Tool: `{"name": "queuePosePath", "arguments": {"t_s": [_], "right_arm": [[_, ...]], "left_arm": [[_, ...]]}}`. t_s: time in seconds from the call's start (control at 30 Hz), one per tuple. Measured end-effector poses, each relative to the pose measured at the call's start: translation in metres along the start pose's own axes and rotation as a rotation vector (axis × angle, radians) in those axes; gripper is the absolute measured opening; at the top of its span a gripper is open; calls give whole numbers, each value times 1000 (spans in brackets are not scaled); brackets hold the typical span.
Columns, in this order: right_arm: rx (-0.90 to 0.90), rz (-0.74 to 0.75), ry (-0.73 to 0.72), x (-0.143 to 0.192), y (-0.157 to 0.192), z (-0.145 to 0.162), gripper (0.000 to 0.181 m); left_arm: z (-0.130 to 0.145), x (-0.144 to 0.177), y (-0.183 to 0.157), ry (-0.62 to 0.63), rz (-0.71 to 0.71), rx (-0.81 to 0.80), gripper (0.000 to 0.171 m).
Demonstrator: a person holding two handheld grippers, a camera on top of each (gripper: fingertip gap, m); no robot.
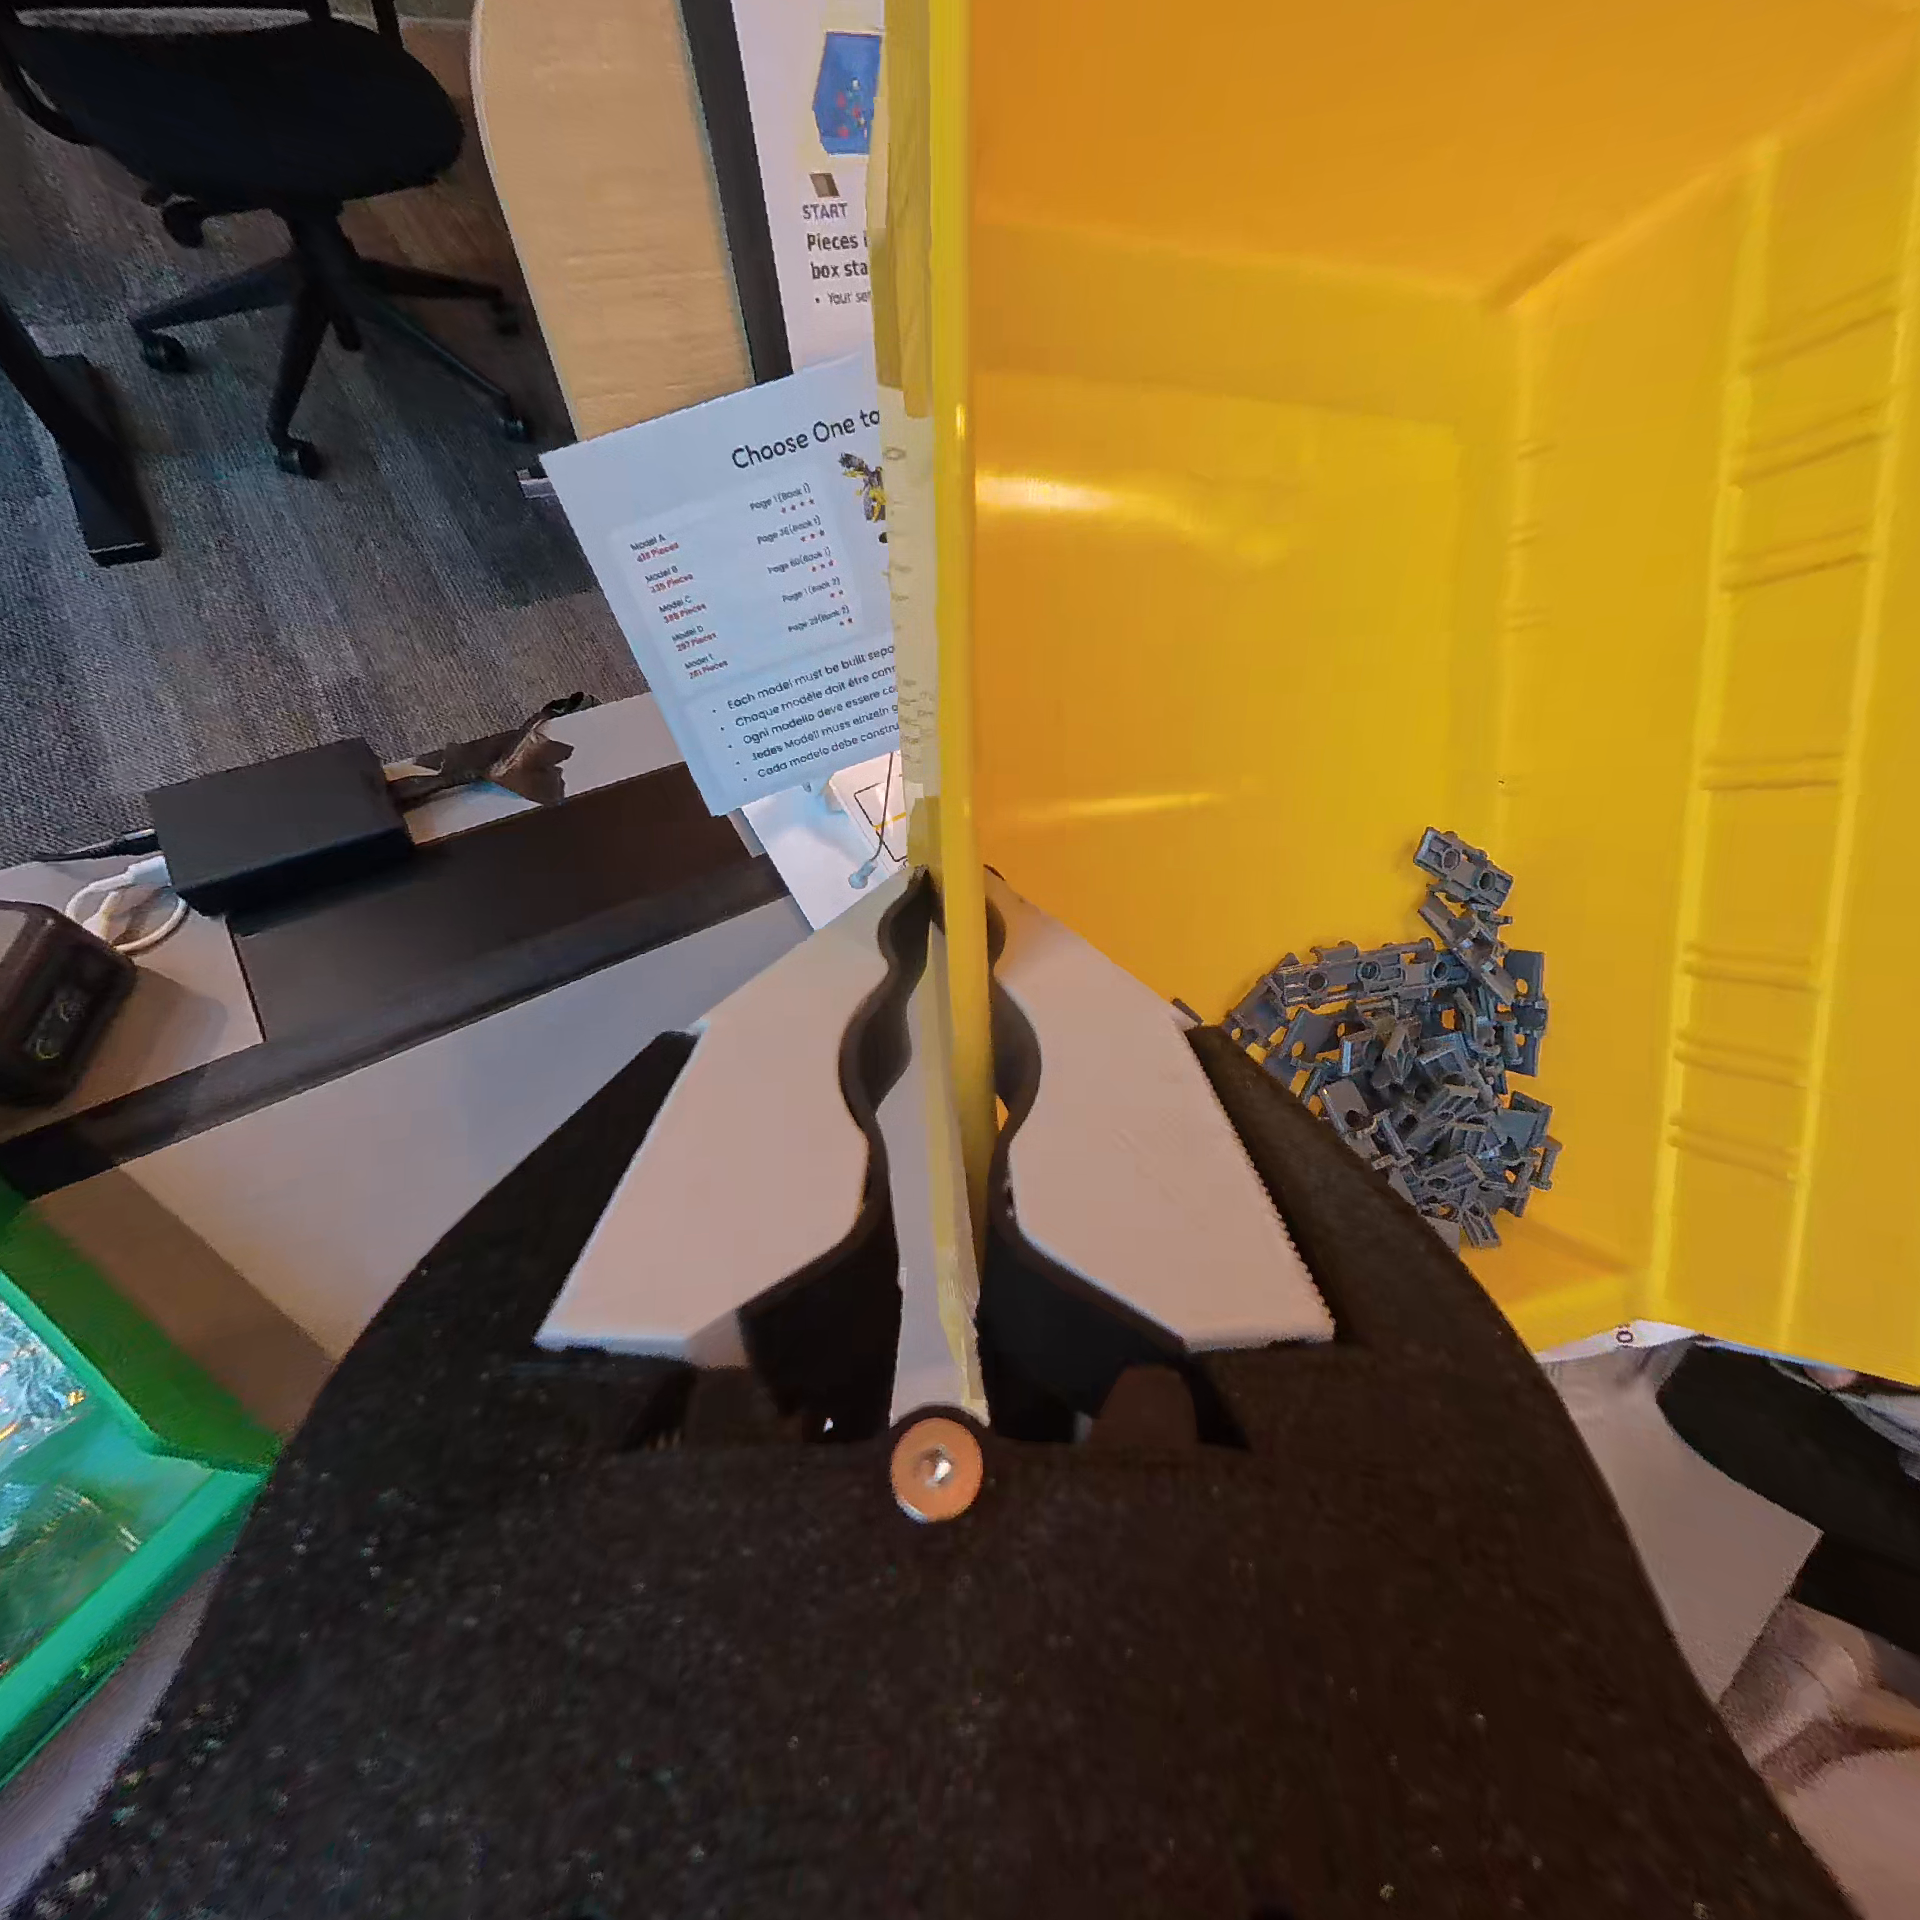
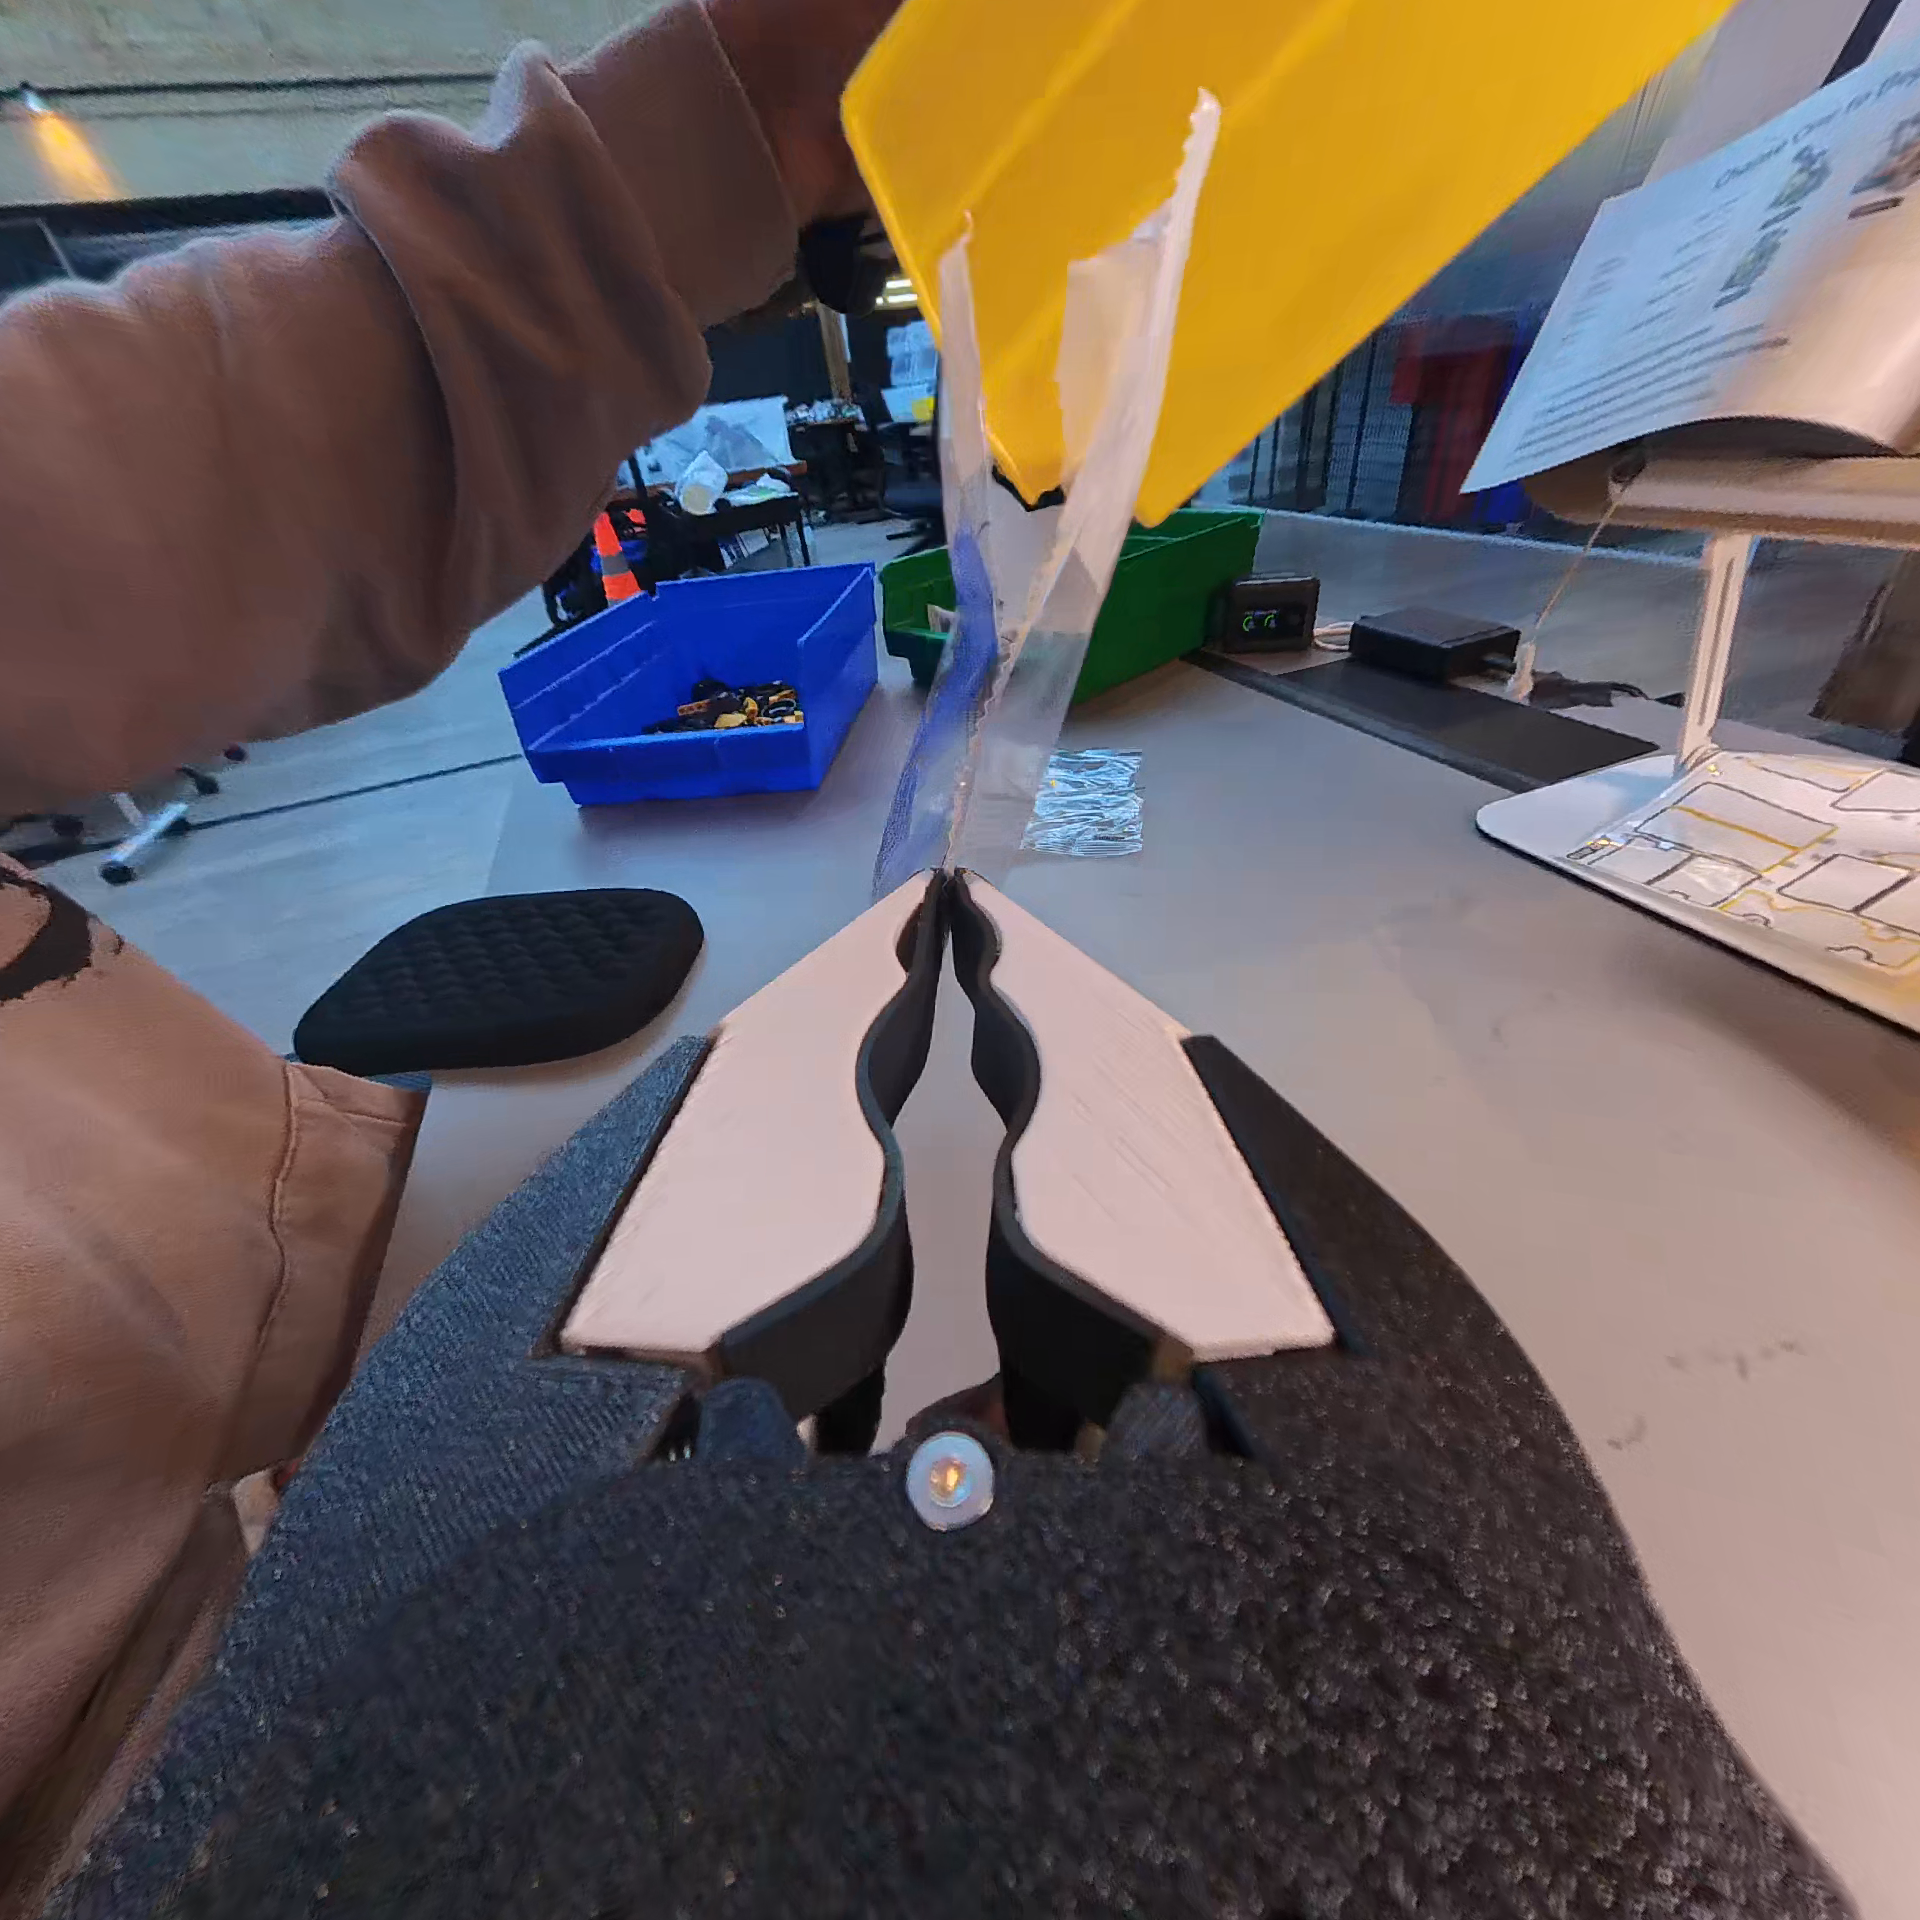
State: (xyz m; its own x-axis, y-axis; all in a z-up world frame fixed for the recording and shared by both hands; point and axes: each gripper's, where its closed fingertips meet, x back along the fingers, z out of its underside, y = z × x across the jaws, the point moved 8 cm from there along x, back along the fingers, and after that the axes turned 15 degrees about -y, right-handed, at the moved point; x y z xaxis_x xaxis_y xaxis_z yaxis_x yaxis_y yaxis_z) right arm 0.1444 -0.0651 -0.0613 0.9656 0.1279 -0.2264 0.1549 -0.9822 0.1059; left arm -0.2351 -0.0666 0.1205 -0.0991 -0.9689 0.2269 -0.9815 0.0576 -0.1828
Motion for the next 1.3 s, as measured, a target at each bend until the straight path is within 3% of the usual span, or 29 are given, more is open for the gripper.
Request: {"name": "queuePosePath", "arguments": {"t_s": [0.3,0.47,0.57,0.7,0.97,1.2,1.3], "right_arm": [[520,-88,59,-12,28,15,0],[722,-181,62,-16,45,24,0],[747,-197,58,-16,47,23,0],[963,-265,139,-21,57,34,0],[961,-197,140,-27,47,31,0],[855,-39,115,-16,25,18,0],[935,-94,112,-25,41,19,0]], "left_arm": [[18,-14,-2,-29,-57,-38,5],[23,-19,-4,-30,-58,-32,6],[25,-19,-7,-31,-58,-41,6],[23,-19,-15,-60,-74,-75,7],[28,-18,-53,-99,-75,-216,7],[25,-5,-69,-111,-90,-329,6],[21,-1,-78,-131,-120,-395,5]]}}
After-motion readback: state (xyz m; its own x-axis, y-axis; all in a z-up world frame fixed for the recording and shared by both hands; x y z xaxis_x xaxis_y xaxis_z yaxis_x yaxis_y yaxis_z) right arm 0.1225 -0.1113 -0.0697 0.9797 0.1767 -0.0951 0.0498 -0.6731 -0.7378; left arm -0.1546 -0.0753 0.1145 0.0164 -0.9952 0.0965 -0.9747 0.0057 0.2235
